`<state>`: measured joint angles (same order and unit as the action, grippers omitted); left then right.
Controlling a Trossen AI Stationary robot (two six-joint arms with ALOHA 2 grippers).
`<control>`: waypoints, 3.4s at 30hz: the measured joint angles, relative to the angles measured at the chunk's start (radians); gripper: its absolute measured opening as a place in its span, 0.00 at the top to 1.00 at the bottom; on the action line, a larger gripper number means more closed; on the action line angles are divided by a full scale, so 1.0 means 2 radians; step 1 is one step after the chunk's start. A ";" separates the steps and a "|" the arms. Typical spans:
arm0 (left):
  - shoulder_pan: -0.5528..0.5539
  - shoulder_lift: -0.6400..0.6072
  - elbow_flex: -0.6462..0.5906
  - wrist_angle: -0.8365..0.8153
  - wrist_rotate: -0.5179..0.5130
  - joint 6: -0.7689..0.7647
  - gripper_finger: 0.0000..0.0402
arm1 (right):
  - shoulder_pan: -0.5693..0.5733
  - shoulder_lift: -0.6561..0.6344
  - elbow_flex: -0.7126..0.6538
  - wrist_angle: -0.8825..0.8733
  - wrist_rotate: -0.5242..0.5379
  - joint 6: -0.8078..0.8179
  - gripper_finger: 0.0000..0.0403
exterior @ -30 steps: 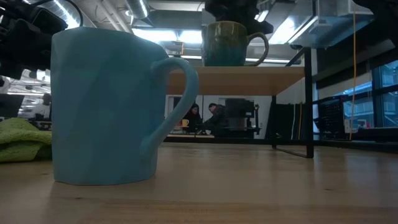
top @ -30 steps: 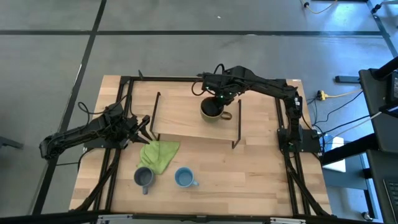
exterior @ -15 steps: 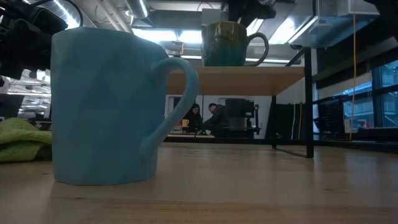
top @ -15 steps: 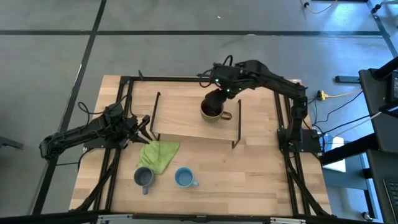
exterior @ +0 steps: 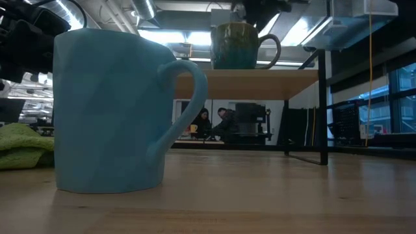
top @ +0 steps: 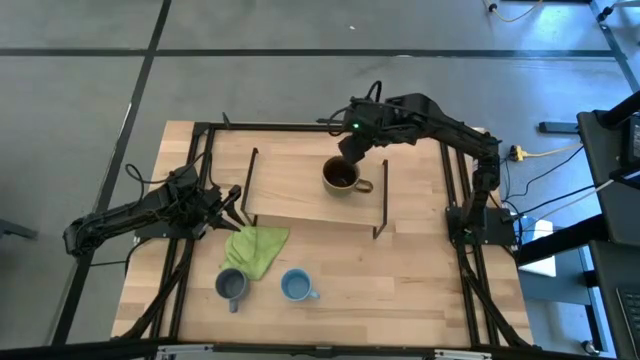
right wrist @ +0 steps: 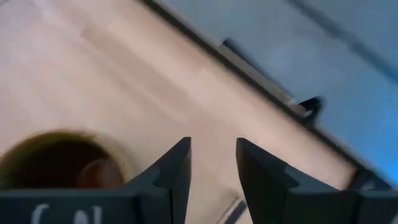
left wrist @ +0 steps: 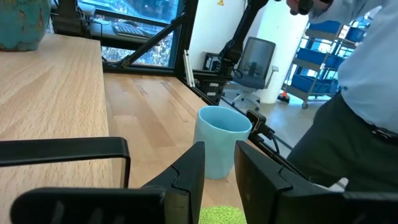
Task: Stack small to large cups/mugs on shelf
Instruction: Put the brown mug on the shelf
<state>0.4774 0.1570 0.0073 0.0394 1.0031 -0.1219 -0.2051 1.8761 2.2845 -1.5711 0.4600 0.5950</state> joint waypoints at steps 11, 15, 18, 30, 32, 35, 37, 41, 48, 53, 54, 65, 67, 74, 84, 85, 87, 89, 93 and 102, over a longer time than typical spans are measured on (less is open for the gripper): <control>0.000 0.000 0.000 0.000 0.000 0.015 0.79 | -0.008 -0.004 0.036 0.018 0.030 -0.084 0.68; 0.000 0.000 0.000 0.006 -0.043 0.063 0.79 | -0.007 -0.023 0.032 0.032 0.018 -0.115 0.68; 0.000 0.000 0.000 0.012 -0.068 0.050 0.79 | -0.006 -0.034 0.032 0.032 0.018 -0.098 0.68; 0.000 0.000 0.000 0.172 -0.111 -0.205 0.79 | -0.007 -0.045 0.032 0.048 0.035 -0.051 0.68; 0.000 -0.002 0.006 0.208 -0.055 -0.226 0.79 | -0.007 -0.045 0.032 0.047 0.036 -0.039 0.68; 0.000 -0.003 0.045 0.320 -0.040 -0.292 0.79 | -0.007 -0.045 0.032 0.047 0.047 -0.027 0.68; 0.003 -0.002 0.095 0.333 -0.054 -0.320 0.79 | -0.006 -0.045 0.032 0.047 0.047 -0.038 0.68; 0.023 0.045 0.236 0.109 0.020 -0.270 0.79 | 0.006 -0.042 0.032 0.055 0.054 -0.040 0.68; 0.049 0.253 0.424 -0.239 0.009 -0.051 0.79 | 0.023 -0.042 0.032 0.027 0.129 -0.018 0.68; 0.050 0.357 0.483 -0.257 -0.012 -0.027 0.79 | 0.037 -0.044 0.016 -0.001 0.142 0.011 0.68; 0.050 0.371 0.493 -0.254 -0.012 -0.028 0.79 | 0.039 -0.044 0.015 0.001 0.143 0.011 0.68; 0.044 0.423 0.575 -0.142 -0.049 -0.002 0.79 | 0.053 -0.048 0.016 0.001 0.166 -0.040 0.68; 0.045 0.425 0.588 -0.140 -0.115 0.012 0.79 | 0.052 -0.048 0.016 0.000 0.167 -0.056 0.68; 0.037 0.529 0.645 -0.319 -0.267 0.081 0.79 | 0.002 -0.055 0.016 0.000 0.132 -0.051 0.68; 0.024 0.671 0.799 -0.415 -0.342 0.169 0.79 | -0.093 -0.066 0.016 0.000 0.100 -0.112 0.68; 0.027 0.680 0.814 -0.425 -0.351 0.181 0.79 | -0.103 -0.068 0.016 0.000 0.083 -0.116 0.68; 0.041 0.703 0.830 -0.443 -0.360 0.192 0.79 | -0.121 -0.070 0.016 0.000 0.040 -0.115 0.68; 0.057 0.723 0.832 -0.452 -0.347 0.183 0.79 | -0.137 -0.070 0.016 0.000 0.010 -0.109 0.68; 0.066 0.748 0.834 -0.475 -0.330 0.171 0.79 | -0.161 -0.079 -0.024 0.001 -0.032 -0.101 0.68; 0.057 0.767 0.833 -0.481 -0.335 0.188 0.79 | -0.183 -0.162 -0.243 -0.001 -0.119 -0.023 0.68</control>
<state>0.5921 1.6912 1.6739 -0.9230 0.3338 0.2549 -0.5720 1.5519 1.7984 -1.5723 0.2211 0.5497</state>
